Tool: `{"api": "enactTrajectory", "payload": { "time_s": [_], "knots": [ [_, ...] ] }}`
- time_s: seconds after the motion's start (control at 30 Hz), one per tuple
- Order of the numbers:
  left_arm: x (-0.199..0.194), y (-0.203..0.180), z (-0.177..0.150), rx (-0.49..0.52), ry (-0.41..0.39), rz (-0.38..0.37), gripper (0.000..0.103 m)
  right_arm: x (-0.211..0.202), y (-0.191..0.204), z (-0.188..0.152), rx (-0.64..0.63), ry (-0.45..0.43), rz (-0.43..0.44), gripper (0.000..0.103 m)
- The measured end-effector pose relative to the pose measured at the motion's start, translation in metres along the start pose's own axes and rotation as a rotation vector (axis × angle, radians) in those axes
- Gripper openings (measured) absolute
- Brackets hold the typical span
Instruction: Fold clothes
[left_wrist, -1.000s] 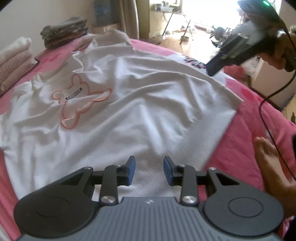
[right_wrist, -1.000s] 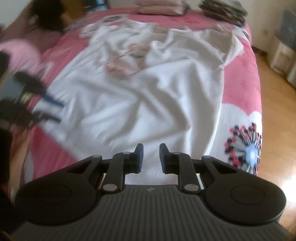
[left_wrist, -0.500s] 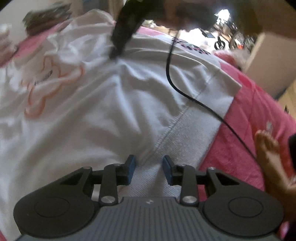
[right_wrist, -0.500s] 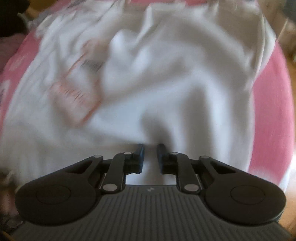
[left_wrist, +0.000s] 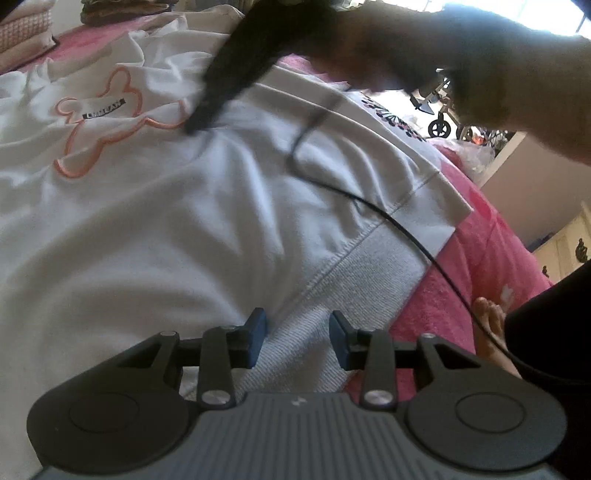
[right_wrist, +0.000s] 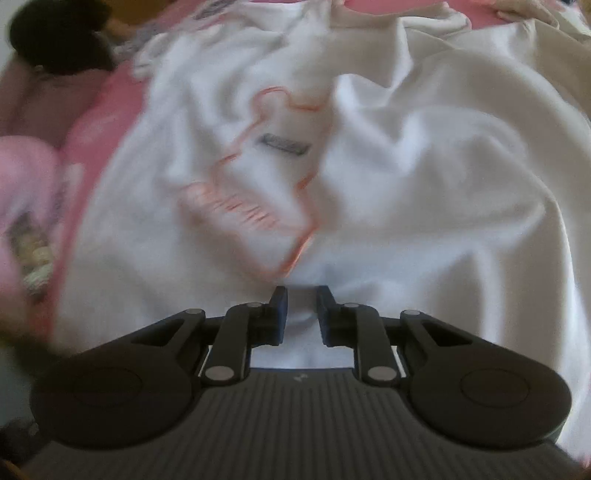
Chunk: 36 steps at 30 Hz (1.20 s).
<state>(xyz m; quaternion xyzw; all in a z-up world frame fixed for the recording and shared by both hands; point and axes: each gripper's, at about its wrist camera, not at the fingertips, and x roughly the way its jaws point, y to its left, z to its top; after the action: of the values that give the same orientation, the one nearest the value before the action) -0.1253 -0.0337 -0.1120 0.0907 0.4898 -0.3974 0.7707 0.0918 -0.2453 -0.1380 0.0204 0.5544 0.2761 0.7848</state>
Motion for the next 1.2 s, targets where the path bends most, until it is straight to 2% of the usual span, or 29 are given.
{"api": "enactTrajectory", "payload": {
  "time_s": [0.07,0.13,0.17,0.23,0.3,0.37,0.43,0.5,0.6,0.67,0.7,0.77,0.83,0.9,0.97,1.0,1.03,1.13,1.2],
  "knots": [
    [0.001,-0.001,-0.001,0.009,-0.007,-0.004,0.040,0.007,-0.027,0.025,0.117,-0.093,0.013,0.000],
    [0.001,-0.001,-0.002,0.006,-0.013,-0.013,0.041,-0.001,-0.035,0.045,0.115,-0.196,-0.147,0.000],
    [0.001,0.000,-0.002,0.001,-0.015,-0.020,0.043,-0.005,-0.039,0.055,0.113,-0.248,-0.229,0.005],
    [0.000,0.003,-0.001,-0.011,-0.018,-0.037,0.043,-0.016,-0.035,0.060,0.133,-0.229,-0.129,0.006],
    [0.000,0.006,-0.002,-0.024,-0.022,-0.055,0.043,-0.016,-0.019,0.053,0.139,-0.142,0.120,0.009],
    [-0.001,0.010,-0.003,-0.038,-0.026,-0.073,0.043,-0.001,0.005,0.047,0.063,-0.049,0.205,0.015],
    [0.000,0.014,-0.003,-0.056,-0.029,-0.089,0.043,0.029,0.023,0.049,-0.028,0.008,0.147,0.014],
    [0.001,0.017,-0.003,-0.069,-0.033,-0.101,0.044,0.052,0.016,0.070,-0.023,-0.036,0.114,0.002],
    [0.001,0.017,-0.004,-0.063,-0.039,-0.112,0.044,0.054,-0.006,0.117,0.053,-0.208,-0.007,0.000],
    [0.001,0.019,-0.003,-0.066,-0.039,-0.124,0.044,0.049,-0.008,0.136,0.029,-0.287,-0.144,0.000],
    [0.001,0.020,-0.003,-0.071,-0.040,-0.132,0.044,0.047,-0.009,0.144,0.037,-0.287,-0.179,0.003],
    [0.000,0.024,-0.004,-0.083,-0.044,-0.151,0.044,0.039,0.000,0.139,0.044,-0.234,-0.075,0.005],
    [0.000,0.028,-0.005,-0.099,-0.049,-0.172,0.044,0.034,0.019,0.123,-0.006,-0.109,0.140,0.006],
    [-0.001,0.031,-0.006,-0.108,-0.055,-0.188,0.044,0.043,0.044,0.106,-0.096,0.051,0.279,0.008],
    [-0.001,0.030,-0.007,-0.104,-0.063,-0.191,0.044,0.060,0.069,0.090,-0.203,0.163,0.293,0.008],
    [0.000,0.030,-0.008,-0.102,-0.067,-0.192,0.044,0.067,0.069,0.100,-0.200,0.128,0.256,0.007],
    [0.000,0.030,-0.008,-0.100,-0.072,-0.193,0.044,0.073,0.069,0.110,-0.194,0.090,0.217,0.000],
    [0.000,0.029,-0.010,-0.095,-0.084,-0.197,0.044,0.093,0.069,0.140,-0.178,-0.024,0.100,0.000],
    [0.000,0.029,-0.011,-0.091,-0.092,-0.200,0.044,0.084,0.064,0.163,-0.151,-0.154,-0.004,0.004]
  ]
}}
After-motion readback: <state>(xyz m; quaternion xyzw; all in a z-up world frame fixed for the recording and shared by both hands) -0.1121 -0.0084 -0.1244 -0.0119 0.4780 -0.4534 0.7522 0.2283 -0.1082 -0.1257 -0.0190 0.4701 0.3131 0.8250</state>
